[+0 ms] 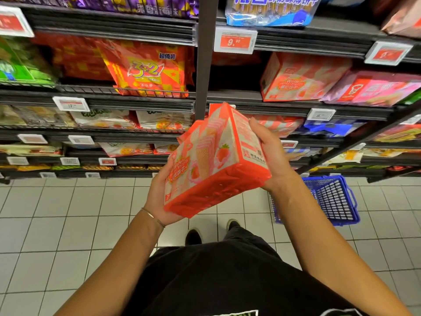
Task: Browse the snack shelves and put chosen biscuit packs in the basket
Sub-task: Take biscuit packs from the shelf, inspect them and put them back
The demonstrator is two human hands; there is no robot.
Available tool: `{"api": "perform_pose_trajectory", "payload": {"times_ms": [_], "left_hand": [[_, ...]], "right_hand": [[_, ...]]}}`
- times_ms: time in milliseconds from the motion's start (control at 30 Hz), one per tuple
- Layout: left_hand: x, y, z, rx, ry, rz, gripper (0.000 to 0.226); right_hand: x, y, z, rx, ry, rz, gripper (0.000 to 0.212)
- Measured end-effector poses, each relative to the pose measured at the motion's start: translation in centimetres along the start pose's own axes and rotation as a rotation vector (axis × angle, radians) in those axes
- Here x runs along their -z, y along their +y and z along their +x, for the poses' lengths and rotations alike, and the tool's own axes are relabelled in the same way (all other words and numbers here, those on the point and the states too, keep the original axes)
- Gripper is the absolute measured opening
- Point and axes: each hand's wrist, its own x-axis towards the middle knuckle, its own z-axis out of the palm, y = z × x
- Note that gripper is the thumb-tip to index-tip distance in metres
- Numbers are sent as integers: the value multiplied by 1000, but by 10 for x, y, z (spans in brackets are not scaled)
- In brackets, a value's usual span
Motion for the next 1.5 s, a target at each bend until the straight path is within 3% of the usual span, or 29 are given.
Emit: {"api": "perform_pose_trajectory", "payload": {"times_ms": [333,467,567,667,800,933,1333,1500], "left_hand": [[-5,20,-2,-13,107,83,59],[-16,27,1,-37,180,160,46],[-30,30,4,-91,172,268,57],[-39,38,1,-124,127,378,65],[-53,45,-3,-141,113,561,53],[-75,42,4,-192,149,783,69],[-96,37,41,-78,206,735,74],[-97,53,66,-168,358,915,42]], "right_hand": [[17,0,6,20,44,-209,57],[25,-6,1,-56,51,-241,50],[37,0,2,-94,80,-272,43],[56,12,2,-137,133,-122,34],[80,27,-2,-181,129,43,68],[84,39,-4,-263,105,124,84],[104,20,0,-293,198,206,62],[118,-8,16,-196,243,87,61]]}}
